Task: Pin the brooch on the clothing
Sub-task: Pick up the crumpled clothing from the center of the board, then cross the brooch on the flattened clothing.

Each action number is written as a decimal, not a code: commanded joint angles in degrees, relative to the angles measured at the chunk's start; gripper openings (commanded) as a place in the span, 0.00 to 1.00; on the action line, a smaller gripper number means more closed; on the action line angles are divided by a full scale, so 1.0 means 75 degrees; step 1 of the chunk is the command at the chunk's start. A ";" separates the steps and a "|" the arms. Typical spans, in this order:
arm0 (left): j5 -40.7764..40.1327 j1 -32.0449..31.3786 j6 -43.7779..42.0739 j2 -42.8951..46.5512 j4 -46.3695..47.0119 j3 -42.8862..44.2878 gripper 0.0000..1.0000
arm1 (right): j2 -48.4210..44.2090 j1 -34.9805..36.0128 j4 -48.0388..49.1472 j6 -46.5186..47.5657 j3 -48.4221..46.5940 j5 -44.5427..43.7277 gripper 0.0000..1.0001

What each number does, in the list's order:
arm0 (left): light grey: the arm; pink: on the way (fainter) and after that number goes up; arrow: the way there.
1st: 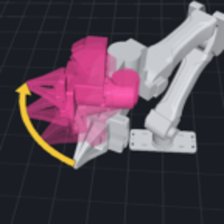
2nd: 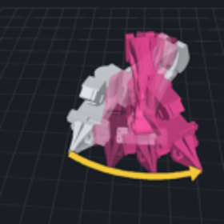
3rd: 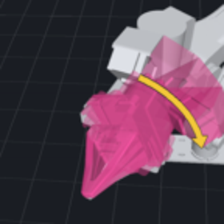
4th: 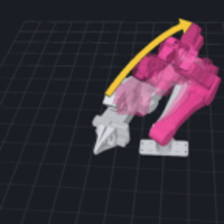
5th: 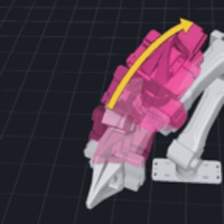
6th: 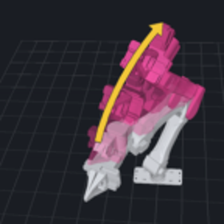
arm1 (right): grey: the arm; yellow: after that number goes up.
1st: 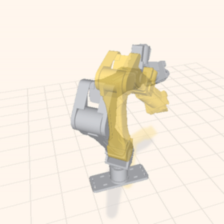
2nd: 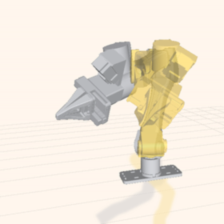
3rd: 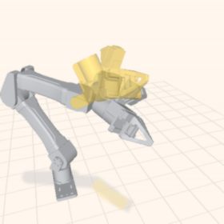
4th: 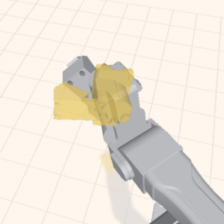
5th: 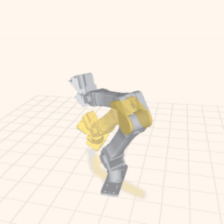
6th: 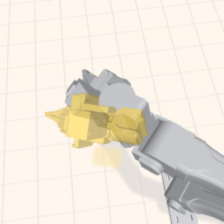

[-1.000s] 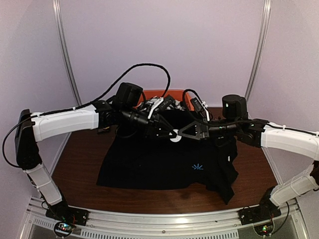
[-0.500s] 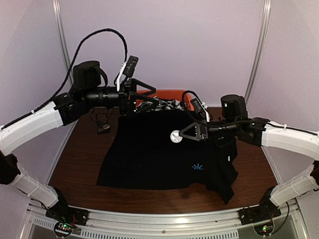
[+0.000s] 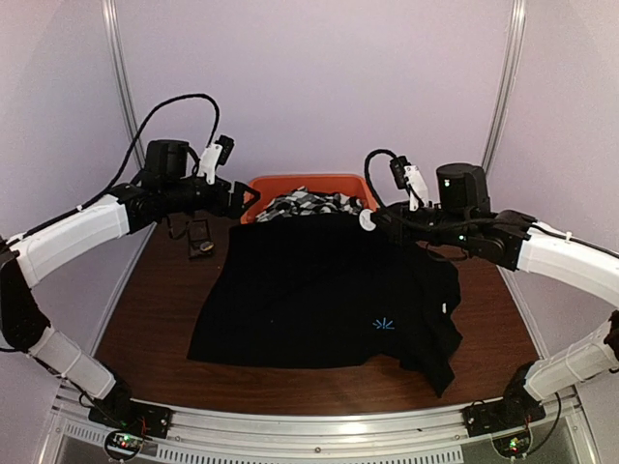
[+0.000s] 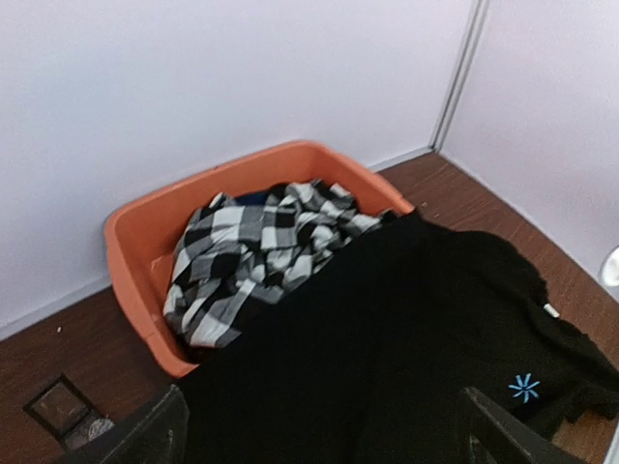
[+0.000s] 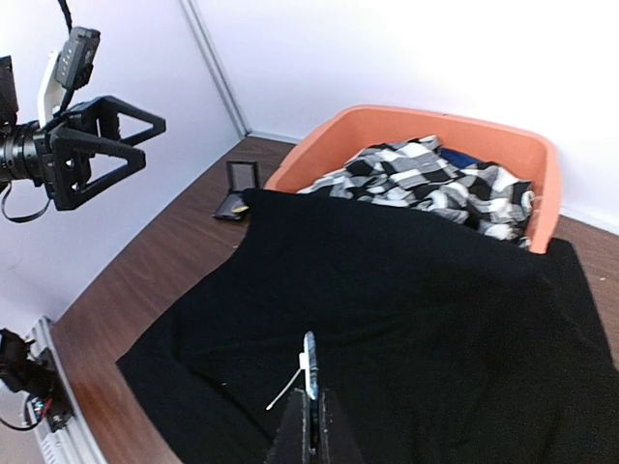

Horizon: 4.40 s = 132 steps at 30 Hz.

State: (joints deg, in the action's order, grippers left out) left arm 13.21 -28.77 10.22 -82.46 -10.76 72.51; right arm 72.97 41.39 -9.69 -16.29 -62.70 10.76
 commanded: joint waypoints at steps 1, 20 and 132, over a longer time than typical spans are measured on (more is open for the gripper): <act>-0.0753 0.0040 0.0362 -0.0685 -0.0754 0.0153 0.98 | -0.0009 0.0000 -0.0039 0.0692 -0.0079 -0.1822 0.00; -0.1564 -0.2046 -0.2545 -0.1516 -0.3054 -0.0445 0.98 | 0.0648 0.0048 -0.0260 -0.0905 0.0537 -0.2219 0.00; 0.0915 -0.1425 -0.1618 -0.0961 -0.2338 -0.2382 0.00 | 0.6669 0.2434 -0.0487 -0.5852 -0.3505 -0.0753 0.00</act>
State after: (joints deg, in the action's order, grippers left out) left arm 18.26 -38.89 -1.56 -90.52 -29.93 54.85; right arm 121.43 60.01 -12.23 -59.75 -87.24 6.76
